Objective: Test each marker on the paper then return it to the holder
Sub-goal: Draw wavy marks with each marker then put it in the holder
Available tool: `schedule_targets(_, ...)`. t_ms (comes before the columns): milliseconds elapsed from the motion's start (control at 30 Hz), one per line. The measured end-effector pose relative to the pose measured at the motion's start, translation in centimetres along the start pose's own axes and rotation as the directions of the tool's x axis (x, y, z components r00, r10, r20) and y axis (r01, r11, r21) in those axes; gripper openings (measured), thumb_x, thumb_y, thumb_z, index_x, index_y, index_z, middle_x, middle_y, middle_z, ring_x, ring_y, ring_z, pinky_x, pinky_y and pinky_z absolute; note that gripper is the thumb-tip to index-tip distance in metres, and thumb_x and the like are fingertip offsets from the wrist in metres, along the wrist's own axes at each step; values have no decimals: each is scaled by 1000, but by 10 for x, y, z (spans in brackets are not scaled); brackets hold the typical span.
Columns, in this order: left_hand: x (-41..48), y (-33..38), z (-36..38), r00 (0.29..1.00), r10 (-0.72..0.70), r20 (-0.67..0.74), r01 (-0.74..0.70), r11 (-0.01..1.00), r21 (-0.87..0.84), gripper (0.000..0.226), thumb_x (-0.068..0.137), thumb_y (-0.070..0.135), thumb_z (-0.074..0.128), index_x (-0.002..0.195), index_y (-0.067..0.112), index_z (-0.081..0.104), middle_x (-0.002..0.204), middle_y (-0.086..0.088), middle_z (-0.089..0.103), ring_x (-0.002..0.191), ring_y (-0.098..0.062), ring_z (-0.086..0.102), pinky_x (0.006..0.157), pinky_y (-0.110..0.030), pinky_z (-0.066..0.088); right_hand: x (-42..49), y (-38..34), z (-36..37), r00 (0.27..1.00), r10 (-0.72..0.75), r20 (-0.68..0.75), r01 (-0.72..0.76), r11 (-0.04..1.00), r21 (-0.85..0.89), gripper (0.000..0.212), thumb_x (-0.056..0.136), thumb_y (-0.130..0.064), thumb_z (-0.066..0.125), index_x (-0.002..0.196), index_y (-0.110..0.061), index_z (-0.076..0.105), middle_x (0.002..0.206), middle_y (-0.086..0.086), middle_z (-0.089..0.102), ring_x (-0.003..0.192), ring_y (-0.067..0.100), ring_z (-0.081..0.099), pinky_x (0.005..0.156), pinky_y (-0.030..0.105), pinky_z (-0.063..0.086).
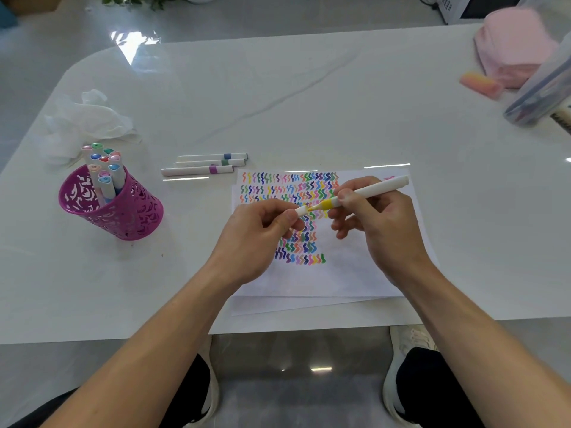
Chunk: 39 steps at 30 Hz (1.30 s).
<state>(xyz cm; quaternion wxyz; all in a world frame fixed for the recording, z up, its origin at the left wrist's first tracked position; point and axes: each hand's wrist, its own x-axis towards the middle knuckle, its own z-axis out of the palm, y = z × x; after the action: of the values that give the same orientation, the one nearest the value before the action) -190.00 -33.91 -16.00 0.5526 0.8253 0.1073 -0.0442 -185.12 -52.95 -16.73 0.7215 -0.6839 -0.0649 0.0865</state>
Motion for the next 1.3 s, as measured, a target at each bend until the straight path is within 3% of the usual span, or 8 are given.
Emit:
schedule_targets(267, 0, 1, -2, 998, 58, 35, -59, 997, 41, 13, 99, 29, 63, 106, 27, 73, 86, 16, 76, 81, -2, 71, 73, -15, 55, -2, 2, 2, 999, -12, 53, 15, 998, -66, 9, 103, -14, 64, 97, -11, 69, 78, 8, 76, 67, 24, 73, 58, 29, 59)
schedule_targets(433, -1, 2, -1, 997, 53, 49, -53, 999, 5, 13, 100, 26, 62, 106, 23, 72, 83, 14, 77, 76, -3, 71, 63, -9, 49, 0, 1, 1, 999, -6, 40, 6, 1000, -7, 16, 100, -10, 67, 106, 2, 58, 80, 15, 76, 65, 31, 73, 58, 34, 59)
schedule_targets(667, -3, 3, 0, 992, 125, 6, -125, 986, 113, 19, 99, 25, 63, 112, 31, 76, 78, 22, 72, 71, 4, 64, 66, -13, 50, -1, -1, 1, 998, 11, 66, -15, 999, 49, 18, 100, -10, 66, 103, 7, 60, 80, 18, 76, 68, 34, 74, 63, 35, 60)
schedule_targets(867, -5, 2, 2, 990, 134, -42, -131, 989, 69, 22, 96, 25, 66, 116, 28, 76, 76, 19, 74, 70, 1, 67, 65, -13, 52, -2, -3, 1, 996, 27, 87, -36, 994, 102, 18, 98, -8, 66, 101, 9, 60, 81, 23, 75, 68, 35, 73, 63, 34, 58)
schedule_targets(1000, -7, 0, 4, 989, 125, -82, -124, 992, 13, 20, 96, 18, 68, 112, 25, 77, 75, 15, 74, 66, 0, 67, 62, -12, 52, -3, -3, 3, 995, 34, 99, -48, 988, 147, 29, 93, -14, 69, 101, 12, 59, 81, 25, 74, 68, 37, 73, 63, 35, 58)
schedule_targets(1200, -9, 0, 6, 979, 161, -123, -151, 985, 83, 19, 95, 20, 69, 108, 32, 76, 79, 22, 73, 74, 0, 70, 70, -19, 58, -2, 2, 3, 992, 46, 115, -64, 984, 165, 25, 95, -11, 68, 100, 12, 60, 80, 23, 74, 69, 36, 74, 63, 35, 60)
schedule_targets(1300, -8, 1, 4, 983, 153, -100, -146, 987, 70, 18, 95, 21, 69, 105, 33, 77, 75, 15, 73, 67, -2, 67, 67, -25, 58, -3, 2, 3, 990, 41, 138, -65, 983, 173, 24, 90, -17, 70, 97, 5, 64, 80, 23, 74, 70, 36, 74, 65, 34, 60)
